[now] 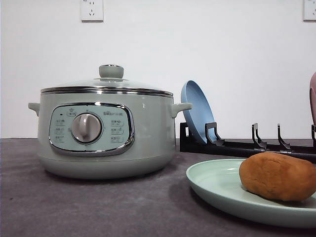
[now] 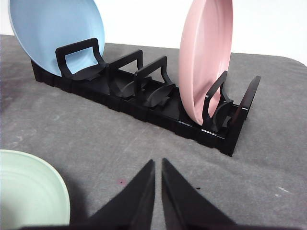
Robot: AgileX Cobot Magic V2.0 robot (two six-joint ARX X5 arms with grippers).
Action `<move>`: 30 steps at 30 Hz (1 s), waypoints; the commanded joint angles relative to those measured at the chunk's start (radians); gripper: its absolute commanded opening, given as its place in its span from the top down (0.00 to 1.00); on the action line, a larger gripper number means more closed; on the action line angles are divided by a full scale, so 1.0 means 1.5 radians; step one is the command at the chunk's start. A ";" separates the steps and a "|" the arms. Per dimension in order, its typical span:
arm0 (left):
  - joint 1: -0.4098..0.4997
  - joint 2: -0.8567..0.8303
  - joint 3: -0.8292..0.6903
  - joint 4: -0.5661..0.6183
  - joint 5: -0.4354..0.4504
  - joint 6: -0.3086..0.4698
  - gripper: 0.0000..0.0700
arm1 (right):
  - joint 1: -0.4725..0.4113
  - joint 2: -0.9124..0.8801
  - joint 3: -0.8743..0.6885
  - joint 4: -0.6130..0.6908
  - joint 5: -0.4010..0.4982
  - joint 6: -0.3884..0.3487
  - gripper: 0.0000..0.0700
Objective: Transfer potato from steamer to green plate
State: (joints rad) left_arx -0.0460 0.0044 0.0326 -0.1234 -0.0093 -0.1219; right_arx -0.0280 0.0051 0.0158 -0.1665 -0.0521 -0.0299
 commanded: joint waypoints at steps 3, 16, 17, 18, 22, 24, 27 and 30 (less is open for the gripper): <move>0.001 -0.001 -0.014 0.008 -0.002 0.000 0.98 | -0.001 -0.001 -0.003 0.007 0.001 -0.005 0.98; 0.001 -0.001 -0.014 0.008 -0.002 0.000 0.98 | -0.001 -0.001 -0.003 0.006 0.001 -0.005 0.98; 0.001 -0.001 -0.014 0.008 -0.002 0.000 0.98 | -0.001 -0.001 -0.003 0.006 0.001 -0.005 0.98; 0.001 -0.001 -0.014 0.008 -0.002 0.000 0.98 | -0.001 -0.001 -0.003 0.006 0.001 -0.005 0.98; 0.001 -0.001 -0.014 0.008 -0.002 0.000 0.98 | -0.001 -0.001 -0.003 0.006 0.001 -0.005 0.98; 0.001 -0.001 -0.014 0.008 -0.002 0.000 0.98 | -0.001 -0.001 -0.003 0.006 0.001 -0.005 0.98; 0.001 -0.001 -0.014 0.008 -0.002 0.000 0.98 | -0.001 -0.001 -0.003 0.006 0.001 -0.005 0.98; 0.001 -0.001 -0.014 0.008 -0.002 0.000 0.98 | -0.001 -0.001 -0.003 0.006 0.001 -0.005 0.98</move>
State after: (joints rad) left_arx -0.0460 0.0044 0.0326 -0.1231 -0.0093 -0.1219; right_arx -0.0280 0.0051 0.0158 -0.1650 -0.0521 -0.0300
